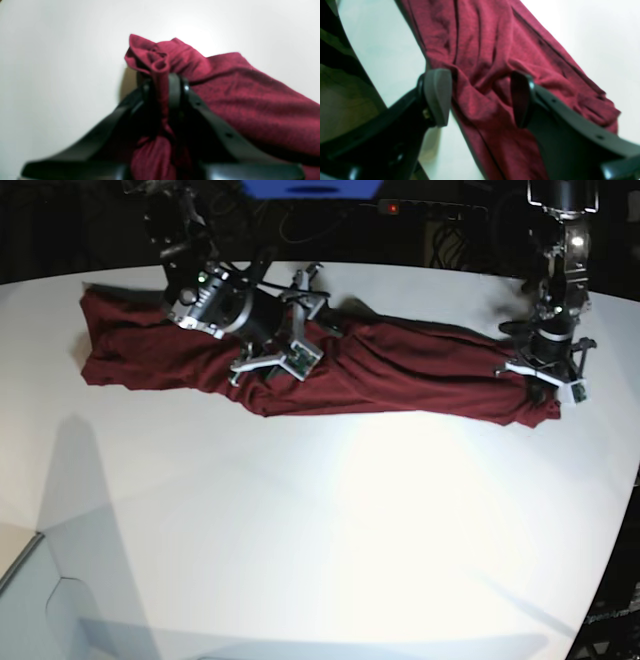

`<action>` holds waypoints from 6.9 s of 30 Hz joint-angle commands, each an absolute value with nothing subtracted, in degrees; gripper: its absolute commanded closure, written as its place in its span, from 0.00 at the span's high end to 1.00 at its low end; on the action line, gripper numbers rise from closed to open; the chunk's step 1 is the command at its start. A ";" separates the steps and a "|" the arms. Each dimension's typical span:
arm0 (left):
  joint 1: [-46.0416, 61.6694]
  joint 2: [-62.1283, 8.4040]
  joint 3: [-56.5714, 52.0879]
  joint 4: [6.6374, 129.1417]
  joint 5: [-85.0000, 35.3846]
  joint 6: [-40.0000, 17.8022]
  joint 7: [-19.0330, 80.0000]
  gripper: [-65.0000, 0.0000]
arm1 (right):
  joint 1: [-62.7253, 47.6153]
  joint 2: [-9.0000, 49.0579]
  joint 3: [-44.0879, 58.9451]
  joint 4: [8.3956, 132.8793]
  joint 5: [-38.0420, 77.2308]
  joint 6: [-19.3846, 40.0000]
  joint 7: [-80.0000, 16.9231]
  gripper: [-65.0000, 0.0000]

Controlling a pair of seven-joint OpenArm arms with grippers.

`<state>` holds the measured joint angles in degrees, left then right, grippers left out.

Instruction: Layout the t-shirt on the table in an organized manner, then fold the t-shirt properly

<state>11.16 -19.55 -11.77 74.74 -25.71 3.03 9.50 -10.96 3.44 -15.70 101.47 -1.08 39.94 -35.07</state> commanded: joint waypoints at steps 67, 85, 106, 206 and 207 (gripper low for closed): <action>14.46 -8.66 20.18 98.95 16.48 3.82 19.12 0.03 | -13.67 3.12 9.10 106.86 0.22 40.00 -33.45 0.58; 15.87 -9.89 17.54 106.51 17.01 3.82 18.95 0.65 | -14.46 -3.74 25.19 110.73 0.04 40.00 -36.62 0.58; 17.36 -10.07 10.77 106.07 17.01 3.82 18.77 0.65 | -14.55 -6.64 28.44 102.29 0.13 40.00 -42.77 0.58; 34.42 -2.68 -26.07 109.93 17.10 3.74 19.03 0.65 | 18.51 -9.00 -36.97 77.23 0.31 40.00 -25.36 0.01; 34.42 -2.68 -26.07 109.93 17.10 3.74 19.03 0.65 | 18.68 -9.00 -36.88 77.67 0.31 40.00 -24.84 0.01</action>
<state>34.13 -2.37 -25.87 109.08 16.71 3.01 20.18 17.15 -8.23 -36.99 76.23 -1.06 39.81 -27.14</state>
